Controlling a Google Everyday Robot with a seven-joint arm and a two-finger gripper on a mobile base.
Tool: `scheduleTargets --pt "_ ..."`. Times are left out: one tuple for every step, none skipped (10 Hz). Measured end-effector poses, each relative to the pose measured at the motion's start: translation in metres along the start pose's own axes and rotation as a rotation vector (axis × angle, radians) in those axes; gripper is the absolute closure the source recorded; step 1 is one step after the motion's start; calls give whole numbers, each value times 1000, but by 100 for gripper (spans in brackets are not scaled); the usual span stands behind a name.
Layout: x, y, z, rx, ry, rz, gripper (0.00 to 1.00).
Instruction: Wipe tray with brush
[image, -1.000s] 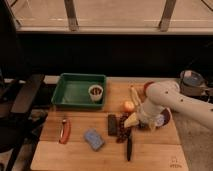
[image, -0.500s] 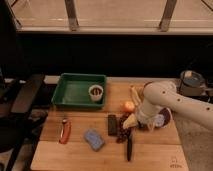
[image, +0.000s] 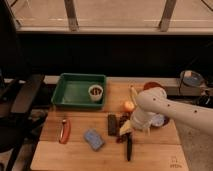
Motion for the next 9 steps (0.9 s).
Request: scheduleTargets --pt "2 -1 10 -3 17 6 20" --pt "6 -3 20 -6 41 14 20" --pt "8 -3 28 -6 59 18 20" --pt "10 -3 33 -9 72 22 20" --pt "13 -5 40 -14 92 33 20" --pt "16 -5 46 -18 112 38 20" --pt "18 -3 53 -21 133 40 20" --pt "22 -4 60 -28 154 50 20" --pt "25 -6 63 -35 164 60 20"
